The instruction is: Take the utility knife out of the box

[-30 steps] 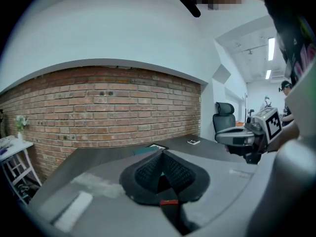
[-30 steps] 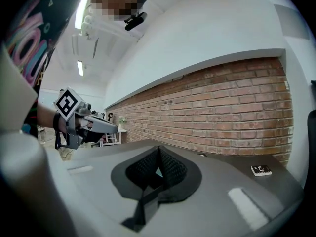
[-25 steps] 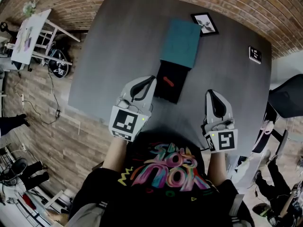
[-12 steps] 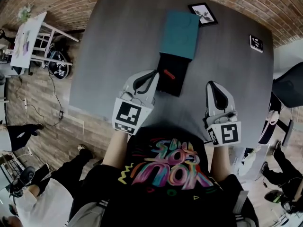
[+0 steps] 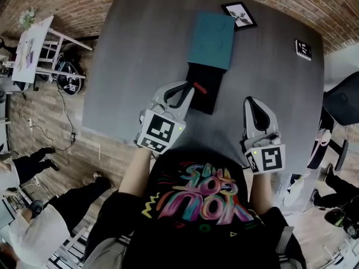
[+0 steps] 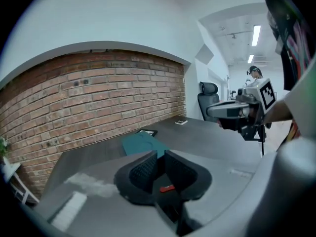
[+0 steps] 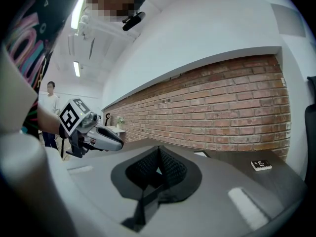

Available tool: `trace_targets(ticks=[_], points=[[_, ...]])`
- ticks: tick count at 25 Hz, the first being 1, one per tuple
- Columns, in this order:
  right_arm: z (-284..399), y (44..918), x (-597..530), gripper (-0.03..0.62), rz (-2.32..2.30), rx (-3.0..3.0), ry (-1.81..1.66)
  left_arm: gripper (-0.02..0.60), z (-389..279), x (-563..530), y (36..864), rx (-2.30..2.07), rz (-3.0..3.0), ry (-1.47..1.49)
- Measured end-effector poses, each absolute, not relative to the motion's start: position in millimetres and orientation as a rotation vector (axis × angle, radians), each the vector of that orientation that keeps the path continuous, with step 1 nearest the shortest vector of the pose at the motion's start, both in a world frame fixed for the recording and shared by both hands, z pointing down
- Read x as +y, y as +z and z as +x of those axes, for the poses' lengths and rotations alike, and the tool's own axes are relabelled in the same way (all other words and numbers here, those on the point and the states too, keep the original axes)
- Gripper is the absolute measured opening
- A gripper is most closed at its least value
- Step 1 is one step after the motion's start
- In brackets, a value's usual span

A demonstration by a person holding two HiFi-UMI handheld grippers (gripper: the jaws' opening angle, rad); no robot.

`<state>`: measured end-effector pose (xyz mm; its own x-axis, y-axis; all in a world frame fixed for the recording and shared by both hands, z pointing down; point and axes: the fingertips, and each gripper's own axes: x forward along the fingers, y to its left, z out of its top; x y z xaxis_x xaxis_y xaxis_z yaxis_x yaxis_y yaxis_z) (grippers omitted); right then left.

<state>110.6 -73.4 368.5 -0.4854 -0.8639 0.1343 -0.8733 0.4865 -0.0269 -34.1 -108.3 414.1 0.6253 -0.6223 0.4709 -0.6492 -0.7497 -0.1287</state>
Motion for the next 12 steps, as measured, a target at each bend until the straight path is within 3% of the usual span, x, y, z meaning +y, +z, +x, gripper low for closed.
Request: trace_targets(ticks=[12], points=[[117.0,371.4,-68.8,-0.002,1.571,-2.607,0.203,0.087,-24.2,-109.1,441.4,-0.968,2.782,0.904]])
